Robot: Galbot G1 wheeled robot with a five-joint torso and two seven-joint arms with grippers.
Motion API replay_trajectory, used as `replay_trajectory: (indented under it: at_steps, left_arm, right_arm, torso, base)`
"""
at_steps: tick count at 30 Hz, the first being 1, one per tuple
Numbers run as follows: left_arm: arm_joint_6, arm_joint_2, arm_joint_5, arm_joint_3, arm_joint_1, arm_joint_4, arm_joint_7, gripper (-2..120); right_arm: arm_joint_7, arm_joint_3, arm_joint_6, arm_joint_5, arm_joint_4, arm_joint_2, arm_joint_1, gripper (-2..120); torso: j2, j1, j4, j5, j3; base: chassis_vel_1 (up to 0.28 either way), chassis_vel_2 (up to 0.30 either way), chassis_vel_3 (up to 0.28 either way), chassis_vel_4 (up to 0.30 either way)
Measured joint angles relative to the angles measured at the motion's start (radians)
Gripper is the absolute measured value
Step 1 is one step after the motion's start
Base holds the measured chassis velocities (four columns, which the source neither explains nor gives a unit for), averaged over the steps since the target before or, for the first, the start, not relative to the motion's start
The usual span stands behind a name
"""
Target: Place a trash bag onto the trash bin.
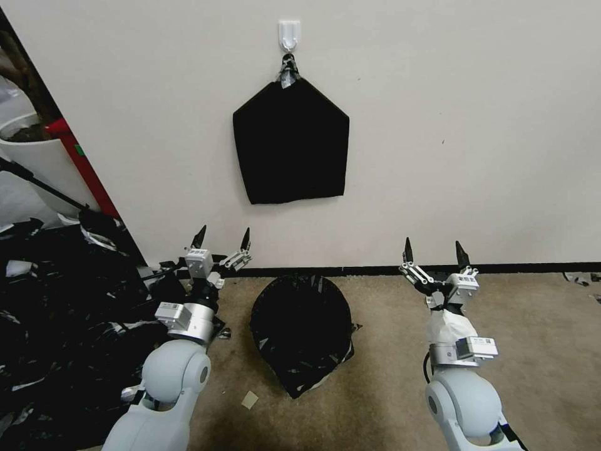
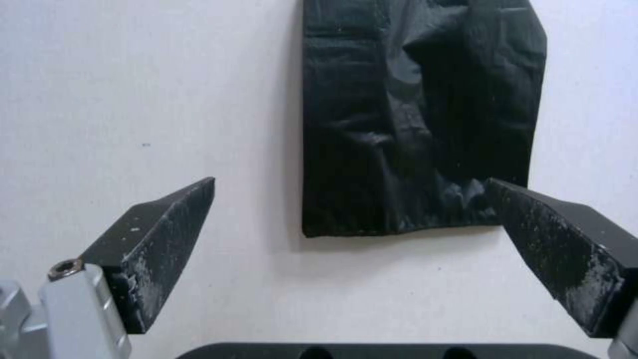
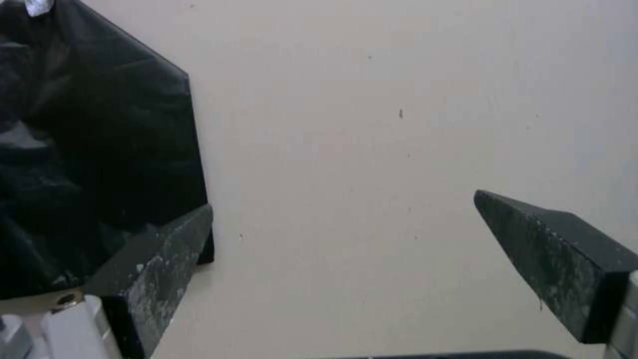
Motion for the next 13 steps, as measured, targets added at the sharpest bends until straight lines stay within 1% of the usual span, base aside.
replay_trajectory:
  at_steps: [13]
  left_arm:
    - [0.002,0.000,-0.006,0.001,-0.001,0.000,-0.007,100]
  right_arm:
    - [0.000,-0.003,-0.001,-0.002,-0.001,-0.001,0.003,100]
  torso:
    - [0.000,0.000,0.0000,0.0000,0.000]
  base:
    - [0.000,0.000,0.000,0.000]
